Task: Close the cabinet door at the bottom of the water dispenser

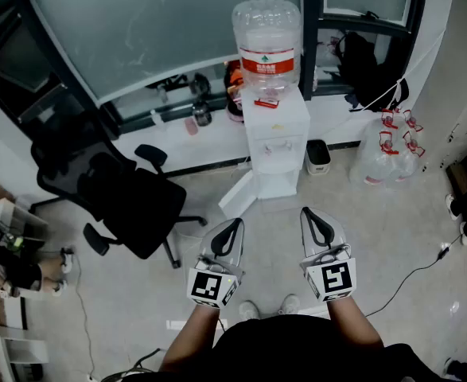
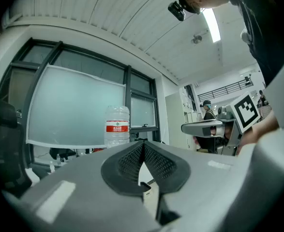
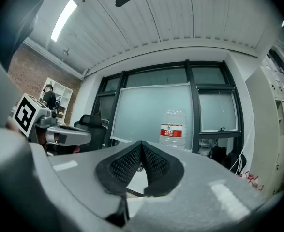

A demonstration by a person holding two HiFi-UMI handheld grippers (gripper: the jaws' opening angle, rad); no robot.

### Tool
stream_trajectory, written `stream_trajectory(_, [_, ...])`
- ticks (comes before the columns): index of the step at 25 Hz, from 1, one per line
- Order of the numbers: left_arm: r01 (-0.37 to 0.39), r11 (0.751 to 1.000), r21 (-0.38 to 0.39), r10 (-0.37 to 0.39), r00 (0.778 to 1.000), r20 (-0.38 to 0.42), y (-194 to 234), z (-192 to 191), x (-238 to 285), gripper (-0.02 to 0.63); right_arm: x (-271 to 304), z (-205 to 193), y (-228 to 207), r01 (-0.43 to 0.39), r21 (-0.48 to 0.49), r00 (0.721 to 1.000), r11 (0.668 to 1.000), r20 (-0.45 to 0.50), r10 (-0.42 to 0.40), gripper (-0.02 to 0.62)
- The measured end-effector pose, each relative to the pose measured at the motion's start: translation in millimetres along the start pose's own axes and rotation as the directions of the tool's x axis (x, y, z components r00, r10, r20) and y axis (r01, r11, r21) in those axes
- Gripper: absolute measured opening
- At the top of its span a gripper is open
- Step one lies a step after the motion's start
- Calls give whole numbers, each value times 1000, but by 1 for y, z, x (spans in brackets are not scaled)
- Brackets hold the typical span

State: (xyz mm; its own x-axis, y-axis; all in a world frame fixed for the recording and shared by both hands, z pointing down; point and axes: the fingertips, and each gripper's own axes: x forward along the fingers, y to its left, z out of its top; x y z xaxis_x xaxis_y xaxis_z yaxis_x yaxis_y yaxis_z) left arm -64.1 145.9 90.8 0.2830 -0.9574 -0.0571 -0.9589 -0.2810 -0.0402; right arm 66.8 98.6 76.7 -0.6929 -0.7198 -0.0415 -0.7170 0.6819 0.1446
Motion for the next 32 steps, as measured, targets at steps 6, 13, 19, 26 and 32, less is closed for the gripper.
stream_trajectory(6, [4, 1000, -2, -4, 1000, 0, 8, -1, -1, 15, 9, 1, 8, -5, -18, 1000, 1000, -8, 5, 2])
stream_trajectory(13, [24, 1000, -11, -24, 1000, -7, 22, -10, -8, 15, 15, -1, 22, 8, 5, 1000, 1000, -1, -8, 2])
stream_trajectory(19, [46, 999, -18, -46, 999, -21, 42, -24, -18, 15, 21, -12, 36, 37, 13, 999, 999, -20, -37, 3])
stream_trajectory(26, [51, 998, -27, -52, 997, -58, 63, -45, -9, 15, 39, -33, 37, 47, 29, 995, 998, -84, -44, 3])
stream_trajectory(32, [64, 997, -41, -67, 995, -74, 68, -49, 28, 15, 75, -29, 10, 5, 12, 999, 1000, -38, -5, 3])
